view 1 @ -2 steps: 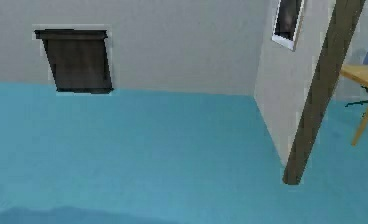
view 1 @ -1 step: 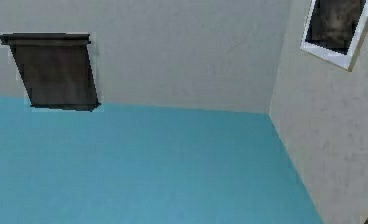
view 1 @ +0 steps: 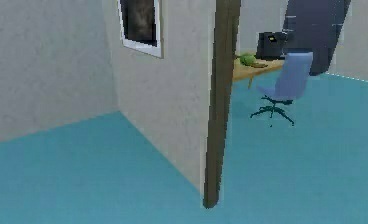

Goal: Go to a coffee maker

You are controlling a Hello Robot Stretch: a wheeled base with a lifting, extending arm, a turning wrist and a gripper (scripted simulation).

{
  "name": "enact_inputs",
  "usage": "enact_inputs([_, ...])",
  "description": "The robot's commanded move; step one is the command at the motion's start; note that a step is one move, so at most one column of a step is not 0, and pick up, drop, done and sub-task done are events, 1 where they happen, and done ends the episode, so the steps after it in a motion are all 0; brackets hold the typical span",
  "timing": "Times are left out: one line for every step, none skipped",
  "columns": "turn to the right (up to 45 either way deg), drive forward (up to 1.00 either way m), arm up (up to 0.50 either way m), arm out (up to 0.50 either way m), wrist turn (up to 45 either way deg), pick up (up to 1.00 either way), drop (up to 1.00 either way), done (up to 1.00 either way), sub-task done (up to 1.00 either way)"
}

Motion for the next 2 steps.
enact_inputs([30.0, 0.00, 0.00, 0.00, 0.0, 0.00, 0.00, 0.00, 0.00])
enact_inputs([0.0, 1.00, 0.00, 0.00, 0.0, 0.00, 0.00, 0.00, 0.00])
